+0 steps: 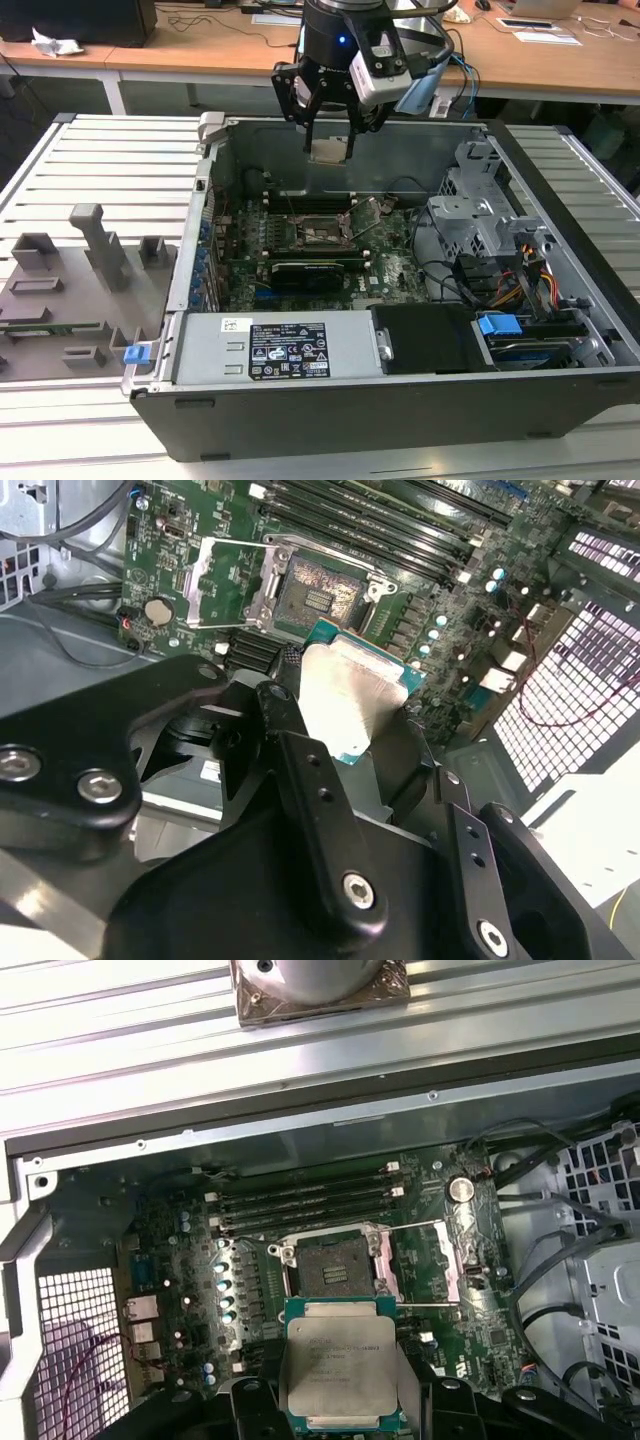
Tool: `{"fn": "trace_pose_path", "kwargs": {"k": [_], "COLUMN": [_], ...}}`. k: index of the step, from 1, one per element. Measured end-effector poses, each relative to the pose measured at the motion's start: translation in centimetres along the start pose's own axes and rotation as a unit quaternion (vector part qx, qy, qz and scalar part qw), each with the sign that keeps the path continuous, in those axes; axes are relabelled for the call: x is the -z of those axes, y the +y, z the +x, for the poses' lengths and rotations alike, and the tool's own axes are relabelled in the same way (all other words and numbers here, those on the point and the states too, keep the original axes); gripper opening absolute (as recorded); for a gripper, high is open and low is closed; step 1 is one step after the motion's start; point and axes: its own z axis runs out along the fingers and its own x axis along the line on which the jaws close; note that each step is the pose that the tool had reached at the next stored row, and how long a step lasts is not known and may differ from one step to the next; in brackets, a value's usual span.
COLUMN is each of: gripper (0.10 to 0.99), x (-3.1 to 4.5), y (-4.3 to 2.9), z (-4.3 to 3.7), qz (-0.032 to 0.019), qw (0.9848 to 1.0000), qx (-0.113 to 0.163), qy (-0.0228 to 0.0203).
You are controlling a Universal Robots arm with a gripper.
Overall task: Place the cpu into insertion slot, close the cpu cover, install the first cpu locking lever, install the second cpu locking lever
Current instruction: 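Place the cpu into insertion slot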
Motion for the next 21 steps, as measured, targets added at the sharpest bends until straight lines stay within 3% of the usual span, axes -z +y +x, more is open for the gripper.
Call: {"fn": "trace_pose_path", "kwargs": {"k": [21], "gripper": [0.525], "x": [-0.04], "y": [-0.01], "z": [0.0], "qz": [-0.0006], "qw": [0.9996], "qx": [-0.03], "qy": [-0.0026]}}
